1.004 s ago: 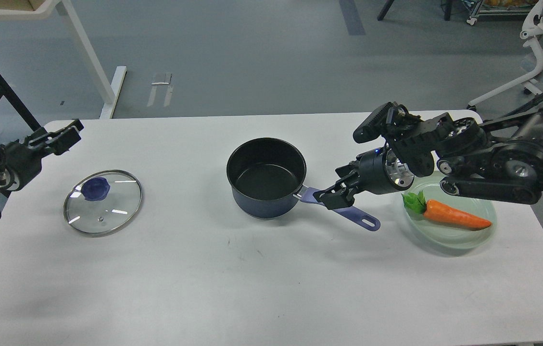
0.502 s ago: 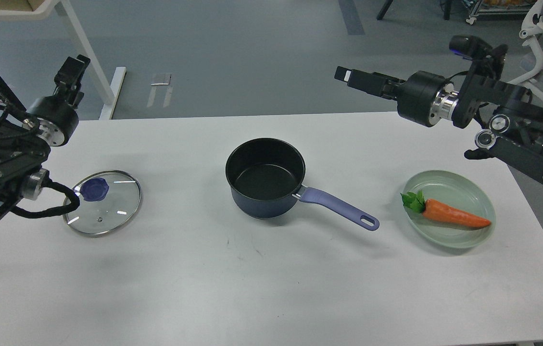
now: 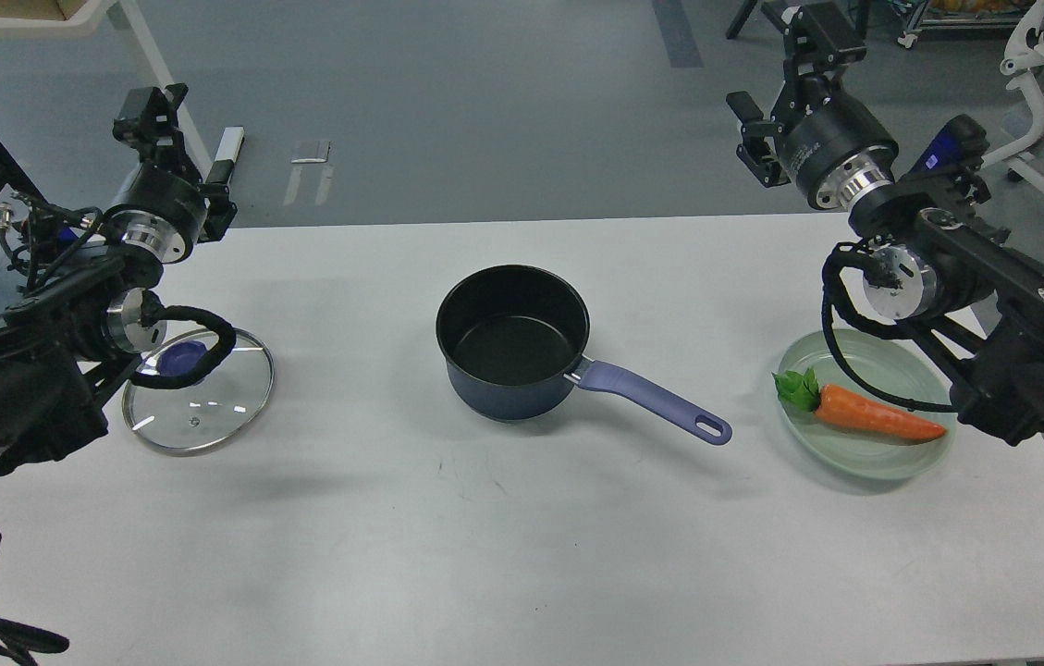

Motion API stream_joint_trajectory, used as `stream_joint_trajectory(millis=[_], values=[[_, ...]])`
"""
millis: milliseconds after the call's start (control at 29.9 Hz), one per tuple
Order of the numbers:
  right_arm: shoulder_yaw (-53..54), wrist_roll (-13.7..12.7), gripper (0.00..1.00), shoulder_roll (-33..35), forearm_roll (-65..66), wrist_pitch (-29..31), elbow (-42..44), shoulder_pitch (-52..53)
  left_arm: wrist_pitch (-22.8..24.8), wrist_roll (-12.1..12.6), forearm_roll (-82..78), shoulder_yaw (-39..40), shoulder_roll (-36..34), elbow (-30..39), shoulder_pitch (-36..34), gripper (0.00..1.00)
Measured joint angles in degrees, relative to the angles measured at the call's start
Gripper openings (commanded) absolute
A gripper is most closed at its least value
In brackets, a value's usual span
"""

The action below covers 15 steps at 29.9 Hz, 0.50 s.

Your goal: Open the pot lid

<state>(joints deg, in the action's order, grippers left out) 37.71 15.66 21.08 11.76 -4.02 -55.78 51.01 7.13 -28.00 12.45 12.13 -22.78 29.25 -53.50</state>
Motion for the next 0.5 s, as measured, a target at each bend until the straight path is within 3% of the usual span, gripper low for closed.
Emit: stream_joint_trajectory(millis=[201, 502], values=[[8.0, 0.0, 0.99, -3.5, -10.3, 0.9, 5.0, -4.0, 1.8, 0.0, 1.8, 2.9, 0.6, 0.0, 0.1, 1.0], [16.6, -0.2, 0.99, -7.7, -17.7, 7.5, 9.9, -8.7, 3.6, 0.0, 2.3, 6.3, 1.2, 0.2, 0.2, 1.0]])
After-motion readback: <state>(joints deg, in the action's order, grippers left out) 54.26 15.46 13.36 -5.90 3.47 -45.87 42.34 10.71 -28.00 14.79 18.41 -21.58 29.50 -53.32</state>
